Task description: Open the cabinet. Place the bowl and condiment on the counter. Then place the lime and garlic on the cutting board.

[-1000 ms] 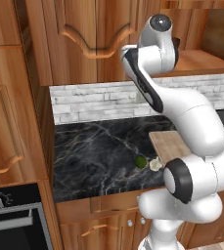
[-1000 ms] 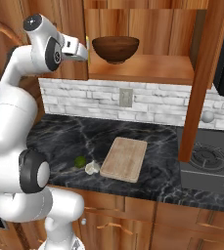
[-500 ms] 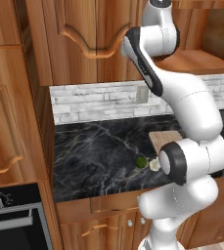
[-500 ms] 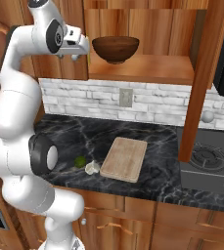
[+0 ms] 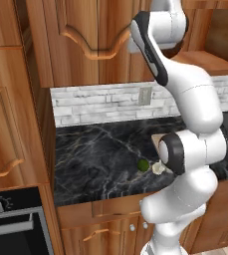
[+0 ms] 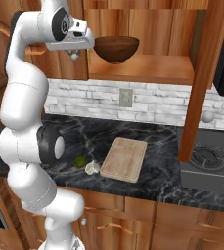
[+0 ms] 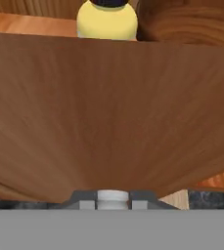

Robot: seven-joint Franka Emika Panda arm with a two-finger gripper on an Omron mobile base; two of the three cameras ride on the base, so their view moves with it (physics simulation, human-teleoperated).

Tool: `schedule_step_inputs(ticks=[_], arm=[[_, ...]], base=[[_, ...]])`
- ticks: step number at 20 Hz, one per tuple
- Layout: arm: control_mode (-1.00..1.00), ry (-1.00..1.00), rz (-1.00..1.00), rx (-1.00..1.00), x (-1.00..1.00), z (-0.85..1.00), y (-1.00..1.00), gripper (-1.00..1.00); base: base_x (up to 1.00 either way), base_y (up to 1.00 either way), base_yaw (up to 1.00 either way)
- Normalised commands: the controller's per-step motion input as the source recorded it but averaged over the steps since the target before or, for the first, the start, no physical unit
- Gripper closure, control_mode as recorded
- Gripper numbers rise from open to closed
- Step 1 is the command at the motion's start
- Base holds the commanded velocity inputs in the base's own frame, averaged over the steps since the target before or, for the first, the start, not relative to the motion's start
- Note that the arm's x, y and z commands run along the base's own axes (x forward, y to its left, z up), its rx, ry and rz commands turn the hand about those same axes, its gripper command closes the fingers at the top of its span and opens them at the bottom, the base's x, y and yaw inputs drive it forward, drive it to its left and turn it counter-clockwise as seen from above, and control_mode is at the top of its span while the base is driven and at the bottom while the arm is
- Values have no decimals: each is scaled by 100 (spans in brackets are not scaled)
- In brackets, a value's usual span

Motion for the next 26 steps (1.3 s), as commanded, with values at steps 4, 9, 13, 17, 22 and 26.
schedule_step_inputs(ticks=[4, 9, 13, 17, 22, 26], arm=[[-100, -28, 12, 0, 0, -98, -27, 100], [-100, -20, 12, 2, -3, -100, -20, 100], [-100, -1, 5, 9, -66, -100, -2, 100], [-100, 3, 5, 8, -100, -88, 23, 100], [-100, 7, 2, 1, -100, -74, 72, 100], [-100, 27, 0, 8, -100, -20, 83, 100]], base=[[0, 0, 0], [0, 0, 0], [0, 0, 0], [0, 0, 0], [0, 0, 0], [0, 0, 0]])
